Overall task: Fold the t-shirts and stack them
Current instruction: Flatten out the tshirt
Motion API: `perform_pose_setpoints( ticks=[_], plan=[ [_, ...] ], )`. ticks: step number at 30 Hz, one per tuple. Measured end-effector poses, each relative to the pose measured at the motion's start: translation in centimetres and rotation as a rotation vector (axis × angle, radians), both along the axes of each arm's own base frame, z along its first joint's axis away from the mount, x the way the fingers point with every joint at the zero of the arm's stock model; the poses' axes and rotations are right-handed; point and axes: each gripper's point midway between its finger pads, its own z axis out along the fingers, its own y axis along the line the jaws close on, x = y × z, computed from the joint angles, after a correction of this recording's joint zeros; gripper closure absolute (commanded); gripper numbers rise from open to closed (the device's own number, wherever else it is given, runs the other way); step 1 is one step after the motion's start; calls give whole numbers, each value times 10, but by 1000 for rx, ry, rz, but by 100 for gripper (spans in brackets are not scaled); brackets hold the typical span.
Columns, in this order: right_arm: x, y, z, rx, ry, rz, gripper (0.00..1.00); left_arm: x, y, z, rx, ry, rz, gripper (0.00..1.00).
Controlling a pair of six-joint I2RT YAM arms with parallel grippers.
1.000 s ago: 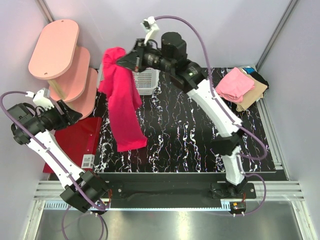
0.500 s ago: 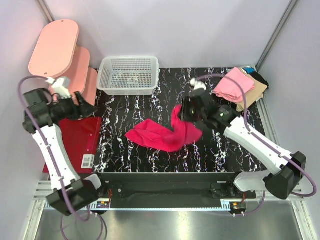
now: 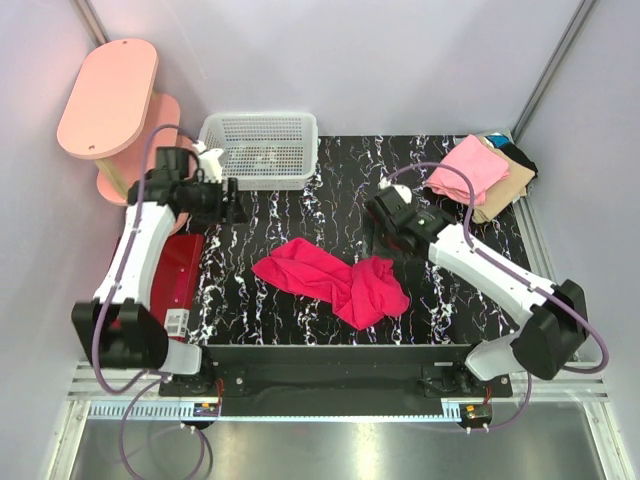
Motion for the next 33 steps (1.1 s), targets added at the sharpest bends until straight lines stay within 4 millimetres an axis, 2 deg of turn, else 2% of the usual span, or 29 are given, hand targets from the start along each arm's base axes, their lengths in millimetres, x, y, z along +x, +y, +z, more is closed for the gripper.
perform_pose_setpoints(
  ticks=[2, 4, 7, 11, 15, 20, 25, 33],
  plan=[
    [15, 2, 5, 0, -30, -13, 32, 8, -8, -14, 31, 32, -21, 34],
    [25, 3, 1, -5, -39, -20, 34, 14, -20, -29, 71, 61, -52, 34],
    [34, 3, -21, -52, -7, -24, 37, 15, -42, -46, 132, 88, -117, 35],
    [34, -3, -53, -103, 42, -26, 40, 12, -66, -69, 186, 128, -187, 36],
    [29, -20, -70, -134, 79, -49, 41, 11, -82, -99, 235, 183, -235, 36],
    [29, -31, -73, -136, 82, -69, 41, 8, -92, -123, 297, 223, -268, 37],
    [27, -31, -69, -116, 71, -66, 45, 4, -97, -141, 343, 248, -296, 40],
    [25, -28, -67, -89, 66, -57, 49, 5, -89, -179, 425, 313, -307, 41]
  ],
)
